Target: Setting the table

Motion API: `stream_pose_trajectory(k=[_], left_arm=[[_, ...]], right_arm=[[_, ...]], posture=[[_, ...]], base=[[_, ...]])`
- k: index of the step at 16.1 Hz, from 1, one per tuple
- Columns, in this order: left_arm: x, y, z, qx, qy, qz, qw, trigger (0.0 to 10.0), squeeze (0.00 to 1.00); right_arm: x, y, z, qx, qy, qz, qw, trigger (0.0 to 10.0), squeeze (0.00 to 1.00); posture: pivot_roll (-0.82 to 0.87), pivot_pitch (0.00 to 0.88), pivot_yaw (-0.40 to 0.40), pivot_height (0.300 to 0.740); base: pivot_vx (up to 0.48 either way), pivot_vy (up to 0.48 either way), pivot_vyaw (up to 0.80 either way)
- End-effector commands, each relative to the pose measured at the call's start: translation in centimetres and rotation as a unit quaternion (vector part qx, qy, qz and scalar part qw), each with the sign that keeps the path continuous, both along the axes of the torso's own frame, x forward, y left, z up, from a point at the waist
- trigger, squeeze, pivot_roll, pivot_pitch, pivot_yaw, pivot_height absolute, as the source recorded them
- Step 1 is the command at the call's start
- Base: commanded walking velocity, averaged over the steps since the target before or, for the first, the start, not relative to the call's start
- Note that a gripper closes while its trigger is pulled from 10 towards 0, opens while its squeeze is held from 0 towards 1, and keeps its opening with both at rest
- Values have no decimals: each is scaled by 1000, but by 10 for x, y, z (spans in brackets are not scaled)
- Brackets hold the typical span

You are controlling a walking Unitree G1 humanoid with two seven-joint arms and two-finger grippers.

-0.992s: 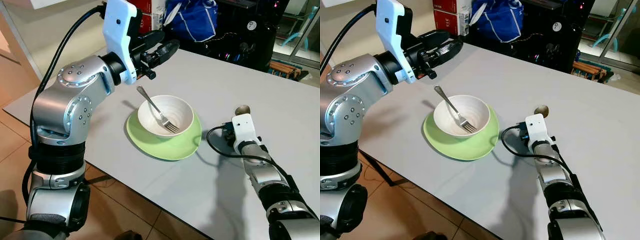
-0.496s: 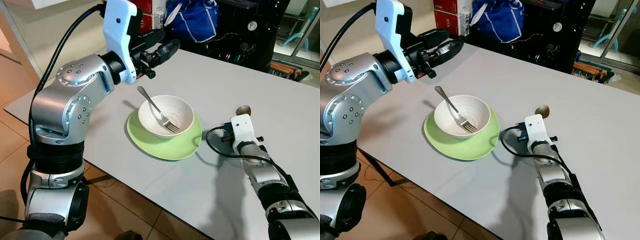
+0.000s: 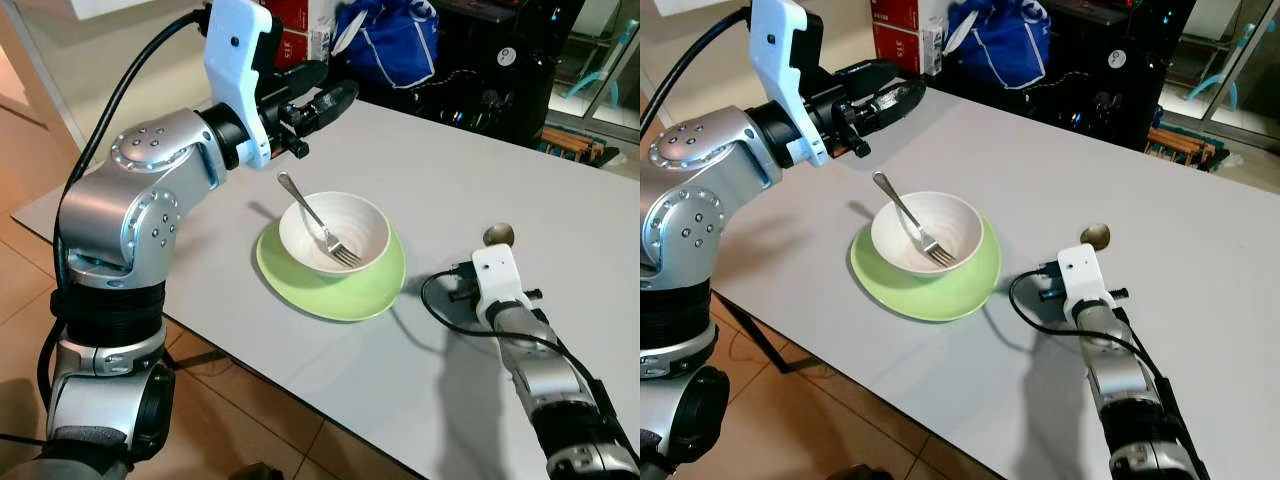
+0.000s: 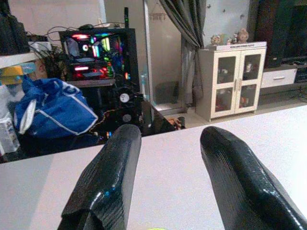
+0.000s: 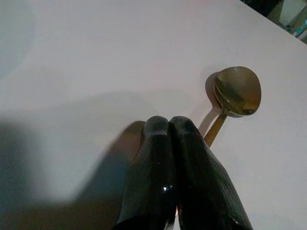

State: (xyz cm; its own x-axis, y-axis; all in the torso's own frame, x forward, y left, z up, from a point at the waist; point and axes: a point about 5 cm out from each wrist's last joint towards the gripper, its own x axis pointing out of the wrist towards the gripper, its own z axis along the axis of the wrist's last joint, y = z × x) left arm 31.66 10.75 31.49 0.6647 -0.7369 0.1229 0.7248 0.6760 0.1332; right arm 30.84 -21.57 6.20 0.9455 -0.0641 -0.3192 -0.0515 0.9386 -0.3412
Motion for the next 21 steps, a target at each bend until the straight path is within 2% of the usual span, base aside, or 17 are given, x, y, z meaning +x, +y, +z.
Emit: stream_pose_trajectory(k=[1,3,5,7,9,10,11,13,14,16,17,18,21], left_arm=[[0,-4,7,2,-11,-6,1000,10000,0],[0,-6,9,0,-12,-10,1000,10000,0],[1,-5,10,1,-14,-11,1000,10000,0],[1,-6,10,0,-14,-11,1000,10000,0],[2,-6,9,1,-15,-10,1000,10000,0],[1,-6,9,1,-14,-10,1000,10000,0],[1,-6,9,2,-15,-10,1000,10000,0],[1,-6,9,3,-15,-9,1000,10000,0],[1,-6,9,3,-15,-9,1000,10000,0],[1,-6,8,4,-15,-9,1000,10000,0],[2,-6,7,4,-14,-8,1000,10000,0],[3,-6,7,4,-13,-7,1000,10000,0],[3,-6,6,4,-13,-7,1000,10000,0]], right_arm=[[-4,-1,-3,7,13,-6,1000,0,0],[1,3,17,10,-25,-7,1000,0,0],[10,5,45,8,-90,-11,996,0,0],[20,8,78,9,-166,-15,986,0,0],[24,7,93,10,-197,-19,980,0,0],[25,6,90,5,-186,-22,982,0,0],[24,4,83,6,-167,-26,986,10000,0],[24,5,71,20,-142,-47,989,10000,0],[24,4,69,29,-137,-58,988,10000,988],[25,0,65,39,-125,-72,989,10000,1000],[25,-4,63,75,-139,-89,983,10000,1000],[26,-1,66,96,-160,-84,979,10000,1000],[28,7,68,122,-177,-70,974,10000,1000]], posture=[[-75,0,37,740],[-76,0,41,740],[-76,0,43,740],[-76,0,43,740],[-74,0,41,740],[-73,0,39,740],[-72,0,39,740],[-71,0,39,740],[-70,0,40,740],[-71,0,40,740],[-70,0,39,740],[-73,0,41,740],[-75,0,42,740]], base=[[0,0,0],[0,0,0],[0,0,0],[0,0,0],[0,0,0],[0,0,0],[0,0,0],[0,0,0],[0,0,0],[0,0,0],[0,0,0],[0,0,0],[0,0,0]])
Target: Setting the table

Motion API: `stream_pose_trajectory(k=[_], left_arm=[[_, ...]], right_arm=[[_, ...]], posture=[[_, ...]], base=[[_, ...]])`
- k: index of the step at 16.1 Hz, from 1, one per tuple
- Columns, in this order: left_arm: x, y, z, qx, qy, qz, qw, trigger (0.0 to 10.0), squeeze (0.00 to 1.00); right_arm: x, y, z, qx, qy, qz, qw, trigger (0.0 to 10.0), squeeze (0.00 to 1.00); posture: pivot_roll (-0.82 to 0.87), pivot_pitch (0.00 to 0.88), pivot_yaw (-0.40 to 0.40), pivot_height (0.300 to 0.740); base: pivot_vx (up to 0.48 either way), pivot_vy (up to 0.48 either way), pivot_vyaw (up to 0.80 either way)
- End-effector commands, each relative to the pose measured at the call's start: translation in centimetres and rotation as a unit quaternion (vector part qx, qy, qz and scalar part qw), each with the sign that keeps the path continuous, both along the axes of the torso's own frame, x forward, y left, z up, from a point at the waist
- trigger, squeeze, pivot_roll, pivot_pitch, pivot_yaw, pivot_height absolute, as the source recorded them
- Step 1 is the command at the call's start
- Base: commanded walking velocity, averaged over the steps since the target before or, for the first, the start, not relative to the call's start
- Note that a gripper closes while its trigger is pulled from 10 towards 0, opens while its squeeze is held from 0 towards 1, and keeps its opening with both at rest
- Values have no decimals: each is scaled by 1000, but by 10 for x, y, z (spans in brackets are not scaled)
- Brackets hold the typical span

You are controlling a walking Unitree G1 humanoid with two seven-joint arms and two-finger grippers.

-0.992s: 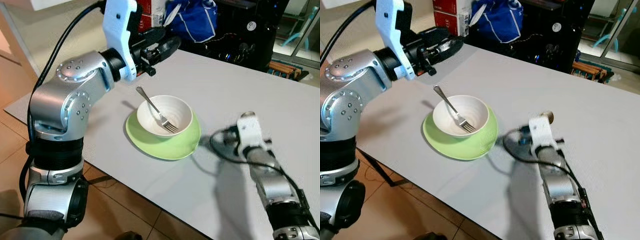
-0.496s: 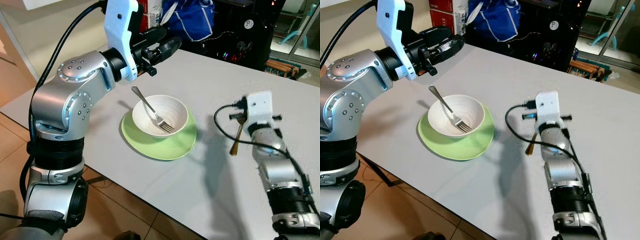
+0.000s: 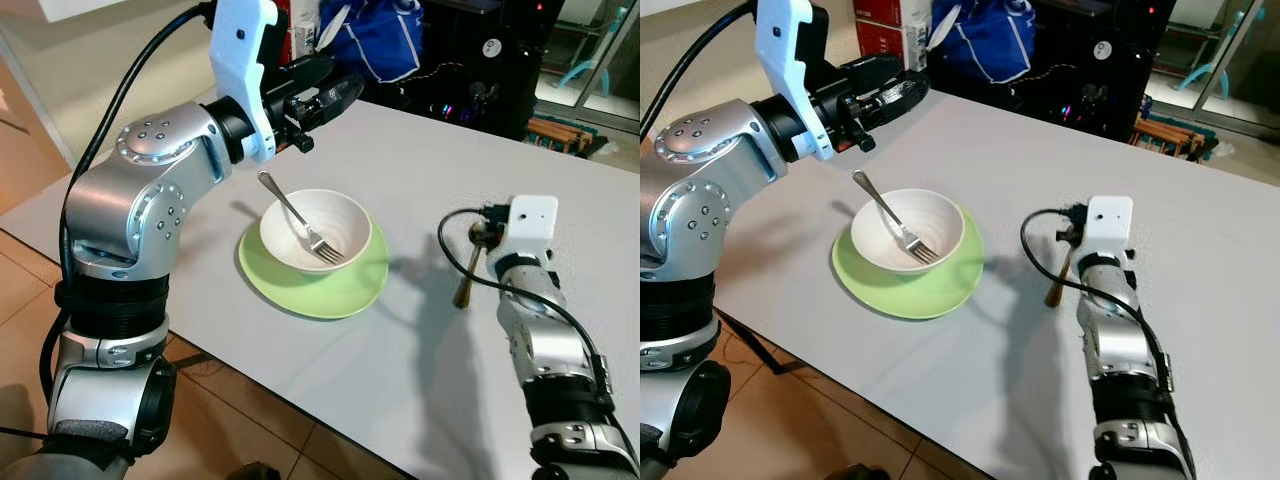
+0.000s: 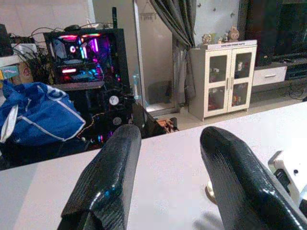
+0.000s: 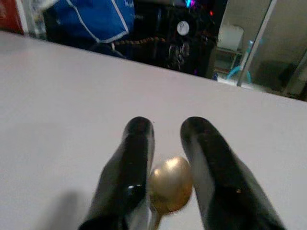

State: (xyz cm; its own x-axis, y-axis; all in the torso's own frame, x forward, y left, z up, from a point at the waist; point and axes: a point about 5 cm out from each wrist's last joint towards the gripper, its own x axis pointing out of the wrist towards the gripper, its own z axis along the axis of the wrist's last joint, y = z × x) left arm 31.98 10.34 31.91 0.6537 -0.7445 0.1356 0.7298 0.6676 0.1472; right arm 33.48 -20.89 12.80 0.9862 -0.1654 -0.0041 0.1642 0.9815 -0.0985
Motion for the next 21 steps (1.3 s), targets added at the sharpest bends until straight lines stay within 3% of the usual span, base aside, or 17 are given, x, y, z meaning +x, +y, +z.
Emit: stream_pose_trajectory(k=[1,7,9,10,13,14,21], left_arm=[[0,-2,2,4,-4,-2,1000,10000,0],[1,-1,2,7,-6,1,1000,10000,0],[1,-1,2,8,-7,1,1000,10000,0],[1,-2,2,8,-8,0,1000,10000,0],[1,-2,2,6,-9,1,1000,10000,0],[1,-2,2,5,-9,1,1000,10000,0],[1,1,3,6,-10,6,1000,10000,0]], right_arm=[[3,3,0,12,-3,4,1000,10000,1000],[4,5,-12,15,13,0,1000,10000,1000],[6,4,-11,-26,17,-11,999,10000,1000],[7,5,-10,-44,18,-9,999,10000,0],[10,9,-16,-58,52,4,997,10000,0],[9,8,-32,-64,97,-3,993,10000,0],[3,7,-64,-34,186,-17,982,10000,0]], posture=[[-70,0,42,740],[-63,0,42,740],[-65,0,39,740],[-67,0,37,740],[-70,0,31,740],[-69,0,31,740],[-62,0,28,740]], base=[[0,0,0],[0,0,0],[0,0,0],[0,0,0],[0,0,0],[0,0,0],[0,0,0]])
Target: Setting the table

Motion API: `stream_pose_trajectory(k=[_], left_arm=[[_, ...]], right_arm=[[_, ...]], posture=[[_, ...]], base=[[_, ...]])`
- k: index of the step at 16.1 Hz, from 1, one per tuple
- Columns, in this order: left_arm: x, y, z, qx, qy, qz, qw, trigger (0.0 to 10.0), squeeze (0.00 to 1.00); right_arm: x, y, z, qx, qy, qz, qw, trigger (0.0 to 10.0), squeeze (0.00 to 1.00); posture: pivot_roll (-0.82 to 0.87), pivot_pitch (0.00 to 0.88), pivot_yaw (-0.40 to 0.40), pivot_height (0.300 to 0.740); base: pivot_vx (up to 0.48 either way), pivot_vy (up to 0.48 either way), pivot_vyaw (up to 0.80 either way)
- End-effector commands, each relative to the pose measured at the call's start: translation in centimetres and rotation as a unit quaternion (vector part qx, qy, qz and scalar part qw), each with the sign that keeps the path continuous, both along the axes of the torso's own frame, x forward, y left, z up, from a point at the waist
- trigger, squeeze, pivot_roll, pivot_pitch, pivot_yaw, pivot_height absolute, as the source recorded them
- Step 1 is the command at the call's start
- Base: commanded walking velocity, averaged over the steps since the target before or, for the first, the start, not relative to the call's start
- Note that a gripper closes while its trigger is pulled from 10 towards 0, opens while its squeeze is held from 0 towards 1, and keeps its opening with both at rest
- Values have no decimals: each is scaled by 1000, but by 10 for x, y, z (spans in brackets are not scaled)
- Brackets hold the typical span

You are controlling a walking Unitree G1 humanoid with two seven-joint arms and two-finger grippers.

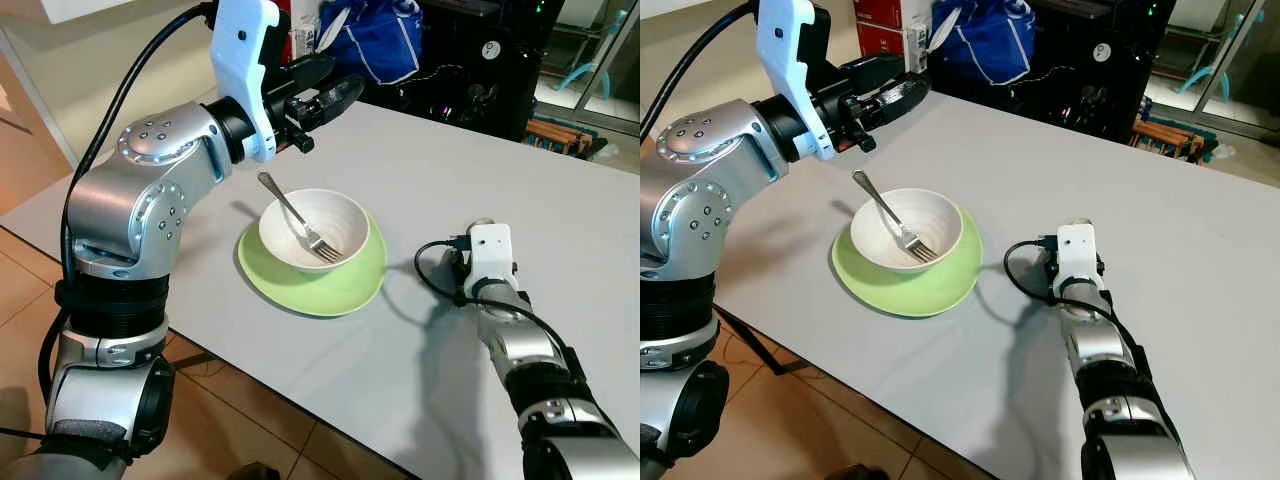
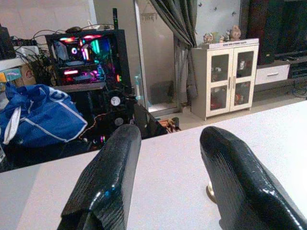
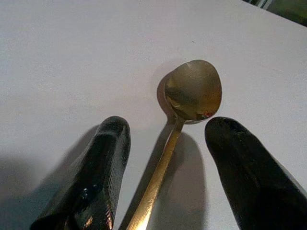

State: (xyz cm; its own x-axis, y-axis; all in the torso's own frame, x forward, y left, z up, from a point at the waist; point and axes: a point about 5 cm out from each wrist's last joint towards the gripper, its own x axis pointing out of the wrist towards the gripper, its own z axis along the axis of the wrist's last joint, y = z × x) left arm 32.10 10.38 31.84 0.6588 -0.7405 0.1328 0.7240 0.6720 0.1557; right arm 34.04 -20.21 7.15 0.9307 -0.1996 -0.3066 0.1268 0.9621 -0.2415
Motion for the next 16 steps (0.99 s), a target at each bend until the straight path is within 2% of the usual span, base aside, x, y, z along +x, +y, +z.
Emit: stream_pose_trajectory(k=[1,3,7,9,11,13,16], left_arm=[[0,0,4,2,-8,2,1000,10000,0],[-1,0,4,2,-8,2,1000,10000,0],[-2,-4,1,10,-10,-5,1000,10000,0],[5,-4,-5,-17,6,3,1000,10000,0],[16,-3,-28,-19,26,21,999,10000,0],[17,6,-31,-28,19,39,999,10000,0],[10,26,-31,-74,-4,109,991,10000,0]], right_arm=[[-3,0,-9,15,28,-11,999,10000,0],[-3,2,-12,20,38,-10,999,10000,0],[0,6,-8,7,25,5,1000,10000,0],[2,9,-5,5,14,14,1000,10000,0],[2,9,-1,3,2,17,1000,10000,0],[2,7,-1,3,-1,13,1000,10000,0],[0,6,-4,-2,1,19,1000,10000,0]], posture=[[-60,0,26,740],[-61,0,26,740],[-62,0,27,740],[-65,0,29,740],[-77,0,34,740],[-81,0,35,740],[-59,0,36,740]], base=[[0,0,0],[0,0,0],[0,0,0],[0,0,0],[0,0,0],[0,0,0],[0,0,0]])
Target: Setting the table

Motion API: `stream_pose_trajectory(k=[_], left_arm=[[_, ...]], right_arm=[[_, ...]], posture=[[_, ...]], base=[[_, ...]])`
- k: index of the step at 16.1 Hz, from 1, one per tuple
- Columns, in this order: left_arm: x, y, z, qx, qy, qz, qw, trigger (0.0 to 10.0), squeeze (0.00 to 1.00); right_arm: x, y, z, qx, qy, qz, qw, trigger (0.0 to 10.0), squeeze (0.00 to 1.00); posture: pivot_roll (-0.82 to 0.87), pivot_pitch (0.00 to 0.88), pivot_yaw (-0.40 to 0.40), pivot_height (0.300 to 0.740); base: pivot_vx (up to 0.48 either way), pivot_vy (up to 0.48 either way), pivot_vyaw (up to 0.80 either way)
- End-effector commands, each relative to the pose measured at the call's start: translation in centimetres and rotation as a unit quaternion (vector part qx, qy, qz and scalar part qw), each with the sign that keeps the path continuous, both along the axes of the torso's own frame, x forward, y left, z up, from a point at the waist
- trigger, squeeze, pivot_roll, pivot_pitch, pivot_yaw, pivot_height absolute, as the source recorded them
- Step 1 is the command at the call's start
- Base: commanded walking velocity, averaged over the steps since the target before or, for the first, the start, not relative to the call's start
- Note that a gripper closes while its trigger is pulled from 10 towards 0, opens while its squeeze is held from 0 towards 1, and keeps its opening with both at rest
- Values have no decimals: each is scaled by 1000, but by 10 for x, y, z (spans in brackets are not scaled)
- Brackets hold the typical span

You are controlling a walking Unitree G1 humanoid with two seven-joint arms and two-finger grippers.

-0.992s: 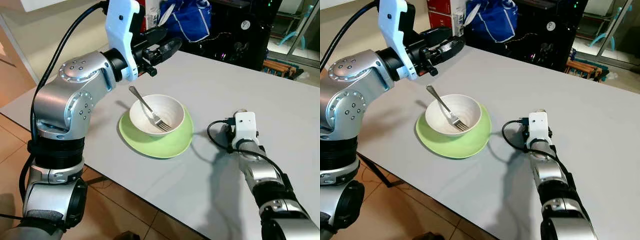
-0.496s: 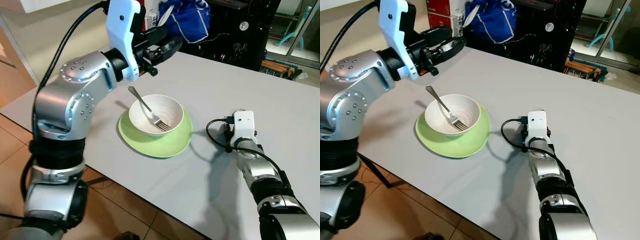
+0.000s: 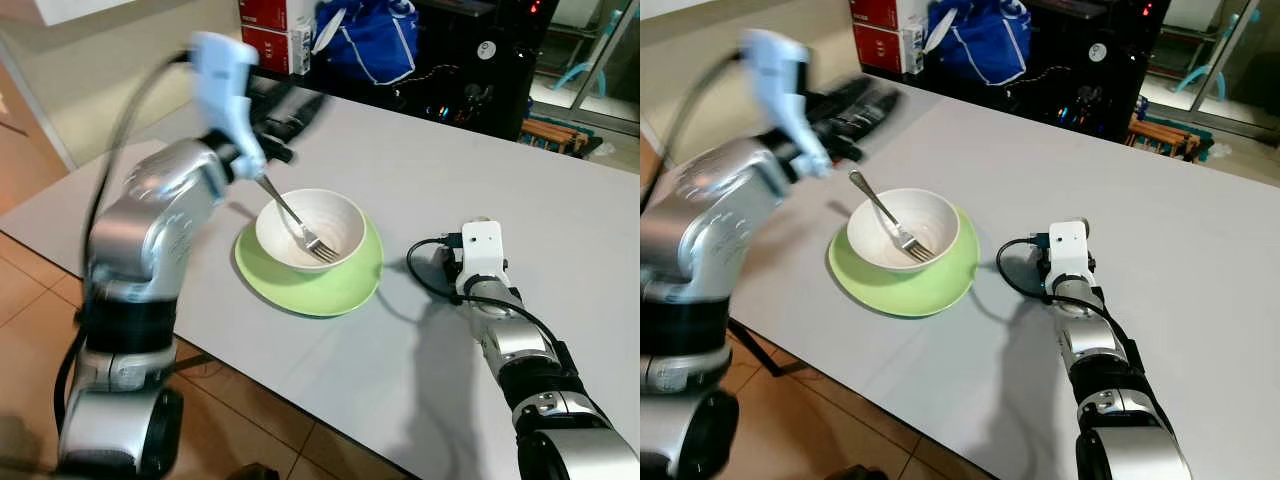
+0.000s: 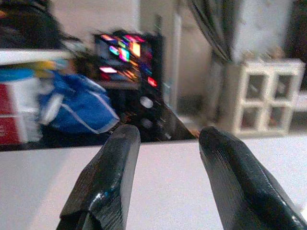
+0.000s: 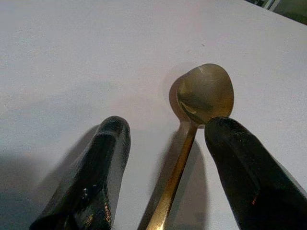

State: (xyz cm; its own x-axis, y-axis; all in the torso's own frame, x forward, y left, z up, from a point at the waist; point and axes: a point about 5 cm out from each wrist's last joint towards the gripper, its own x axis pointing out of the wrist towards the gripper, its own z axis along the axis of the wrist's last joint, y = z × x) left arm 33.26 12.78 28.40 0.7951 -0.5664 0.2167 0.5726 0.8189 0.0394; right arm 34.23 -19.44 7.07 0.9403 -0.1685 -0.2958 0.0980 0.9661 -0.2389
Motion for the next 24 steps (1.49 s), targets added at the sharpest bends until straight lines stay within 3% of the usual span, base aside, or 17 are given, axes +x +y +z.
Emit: stream_pose_trajectory(k=[1,3,6,7,10,12,16,23,24], left_arm=[[-3,5,2,-10,-9,23,1000,10000,0],[-9,16,-7,-50,-4,70,996,10000,0],[-33,13,-37,-45,17,111,993,10000,0],[-42,15,-63,-21,64,135,989,10000,0],[-52,10,-115,61,155,154,974,10000,0],[-57,5,-133,80,184,150,968,10000,0],[-67,-5,-145,75,214,148,963,10000,0],[-64,-10,-140,68,214,145,964,10000,0],[-64,-11,-139,68,212,144,964,10000,0]], right_arm=[[-2,-1,-3,-2,7,3,1000,10000,0],[-2,1,-4,-2,8,5,1000,10000,0],[-1,4,-5,-6,9,13,1000,10000,0],[0,5,-5,-12,8,18,1000,10000,0],[2,5,-2,-18,5,20,1000,10000,0],[4,8,-1,-17,-1,21,1000,10000,0],[4,9,0,-19,-6,24,1000,10000,0],[2,12,-8,-26,18,22,999,10000,0],[2,11,-8,-25,19,19,999,2235,0]], posture=[[-57,0,36,740],[-45,0,36,740],[-18,0,24,740],[-13,0,20,740],[-9,0,19,740],[-15,0,23,740],[-23,0,22,740],[-30,0,25,740],[-30,0,25,740]], base=[[0,0,0],[0,0,0],[0,0,0],[0,0,0],[0,0,0],[0,0,0],[0,0,0],[0,0,0],[0,0,0]])
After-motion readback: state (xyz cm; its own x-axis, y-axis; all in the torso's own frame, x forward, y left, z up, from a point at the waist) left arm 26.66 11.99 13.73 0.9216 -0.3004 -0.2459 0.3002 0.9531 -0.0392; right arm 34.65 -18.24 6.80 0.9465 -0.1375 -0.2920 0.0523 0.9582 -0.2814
